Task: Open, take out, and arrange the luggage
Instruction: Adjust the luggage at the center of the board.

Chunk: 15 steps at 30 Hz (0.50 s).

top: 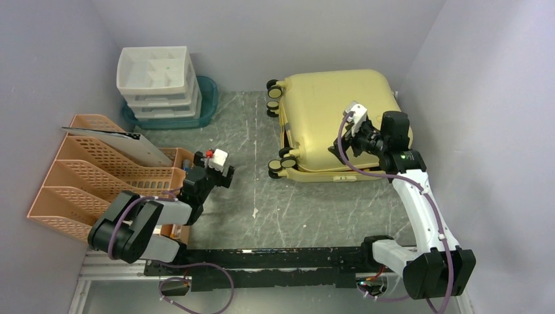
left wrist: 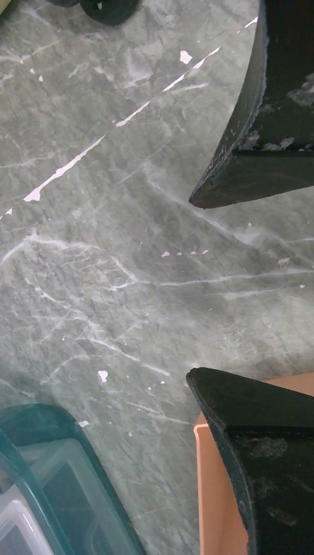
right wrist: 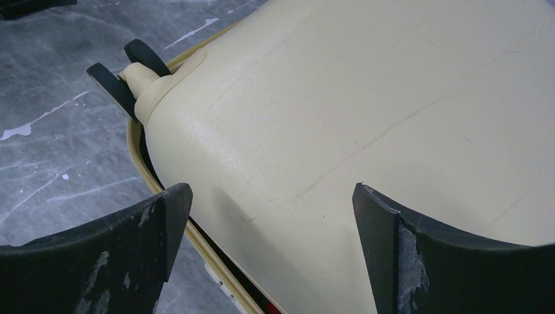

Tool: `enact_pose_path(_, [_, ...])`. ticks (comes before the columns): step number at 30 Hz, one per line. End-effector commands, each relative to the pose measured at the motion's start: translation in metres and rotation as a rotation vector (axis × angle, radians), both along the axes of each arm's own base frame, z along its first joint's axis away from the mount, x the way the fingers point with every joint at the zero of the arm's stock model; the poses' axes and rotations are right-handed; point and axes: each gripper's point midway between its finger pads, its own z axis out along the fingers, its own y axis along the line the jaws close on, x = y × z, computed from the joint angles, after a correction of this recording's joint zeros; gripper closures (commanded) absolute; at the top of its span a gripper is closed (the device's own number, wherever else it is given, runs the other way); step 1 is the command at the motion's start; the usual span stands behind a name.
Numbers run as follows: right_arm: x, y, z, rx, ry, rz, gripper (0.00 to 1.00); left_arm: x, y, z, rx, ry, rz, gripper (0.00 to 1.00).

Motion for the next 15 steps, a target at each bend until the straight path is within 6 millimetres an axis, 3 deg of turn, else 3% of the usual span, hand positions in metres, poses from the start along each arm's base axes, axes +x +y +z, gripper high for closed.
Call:
enact_pose_path(1, [0.003, 0.004, 0.013, 0.020, -0.055, 0.029, 0.00, 0.012, 0.006, 0.028, -0.101, -0.102, 0.044, 0.03])
enact_pose_path(15, [-0.005, -0.007, 0.026, -0.045, -0.147, 0.002, 0.00, 0.001, 0.023, 0.034, -0.131, -0.138, 0.071, 0.03])
